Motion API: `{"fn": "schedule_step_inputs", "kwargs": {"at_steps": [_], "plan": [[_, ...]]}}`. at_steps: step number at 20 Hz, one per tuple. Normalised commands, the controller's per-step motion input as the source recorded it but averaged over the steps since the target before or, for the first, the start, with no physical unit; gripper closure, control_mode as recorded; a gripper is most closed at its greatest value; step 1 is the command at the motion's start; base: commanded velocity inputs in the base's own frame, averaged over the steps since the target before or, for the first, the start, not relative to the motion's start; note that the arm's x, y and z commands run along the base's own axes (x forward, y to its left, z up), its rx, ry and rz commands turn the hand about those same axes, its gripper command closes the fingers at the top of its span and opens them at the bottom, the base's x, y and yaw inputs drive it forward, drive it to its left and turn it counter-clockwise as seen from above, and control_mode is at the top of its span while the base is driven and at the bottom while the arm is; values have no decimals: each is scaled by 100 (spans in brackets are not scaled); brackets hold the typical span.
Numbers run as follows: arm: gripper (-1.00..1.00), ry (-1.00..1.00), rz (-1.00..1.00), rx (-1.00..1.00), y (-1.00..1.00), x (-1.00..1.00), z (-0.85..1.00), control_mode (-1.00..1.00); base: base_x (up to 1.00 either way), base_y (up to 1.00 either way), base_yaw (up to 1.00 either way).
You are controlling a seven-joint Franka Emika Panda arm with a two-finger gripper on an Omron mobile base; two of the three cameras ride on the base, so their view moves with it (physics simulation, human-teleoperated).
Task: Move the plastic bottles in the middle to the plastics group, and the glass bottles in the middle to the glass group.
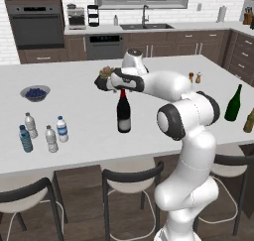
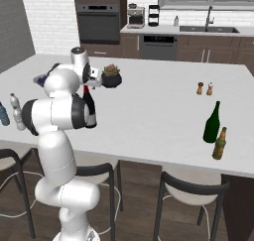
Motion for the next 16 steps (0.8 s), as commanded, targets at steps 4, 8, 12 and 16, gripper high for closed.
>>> {"fn": "schedule_step_inputs", "kwargs": {"at_steps": [4,8,12,16], "plan": [[100,-5,0,0,13,-2,-22,-100,0,0,0],[100,0,0,0,-2,0,-22,-100,0,0,0],[100,-1,0,0,-11,-6,-11,-100,0,0,0],[100,-3,0,0,-18,-33,5,-100,0,0,0]]}}
